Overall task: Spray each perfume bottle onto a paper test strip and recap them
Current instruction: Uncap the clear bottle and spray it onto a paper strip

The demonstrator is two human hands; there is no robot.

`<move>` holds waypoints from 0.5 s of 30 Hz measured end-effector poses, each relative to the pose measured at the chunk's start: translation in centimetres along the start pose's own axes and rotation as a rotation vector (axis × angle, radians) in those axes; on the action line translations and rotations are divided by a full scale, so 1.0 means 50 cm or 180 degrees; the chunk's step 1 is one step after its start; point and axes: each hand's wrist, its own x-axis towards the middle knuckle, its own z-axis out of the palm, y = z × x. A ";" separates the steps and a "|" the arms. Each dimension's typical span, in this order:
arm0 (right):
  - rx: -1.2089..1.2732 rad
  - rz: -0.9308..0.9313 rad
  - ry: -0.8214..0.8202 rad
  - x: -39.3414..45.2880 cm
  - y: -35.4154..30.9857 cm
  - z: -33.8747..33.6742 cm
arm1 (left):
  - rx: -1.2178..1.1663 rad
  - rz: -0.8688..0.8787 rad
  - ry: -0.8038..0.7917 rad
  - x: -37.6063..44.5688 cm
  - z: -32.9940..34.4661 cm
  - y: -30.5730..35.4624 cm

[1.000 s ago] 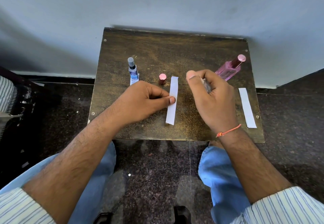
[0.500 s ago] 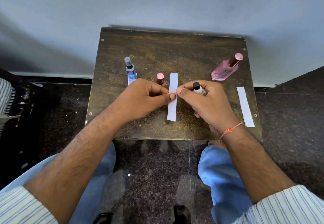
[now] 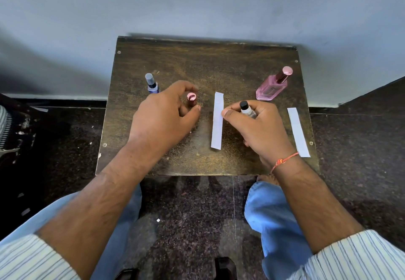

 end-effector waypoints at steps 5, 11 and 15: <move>-0.0129 0.0010 -0.0029 0.001 0.005 -0.003 | 0.0505 -0.0134 -0.0094 0.001 0.012 0.013; -0.0288 -0.0003 -0.0029 0.005 0.008 0.000 | 0.0541 -0.0292 0.0014 0.000 0.016 0.023; -0.0475 0.0067 0.0013 0.012 0.003 0.006 | 0.0394 -0.0218 -0.0010 -0.003 0.014 0.017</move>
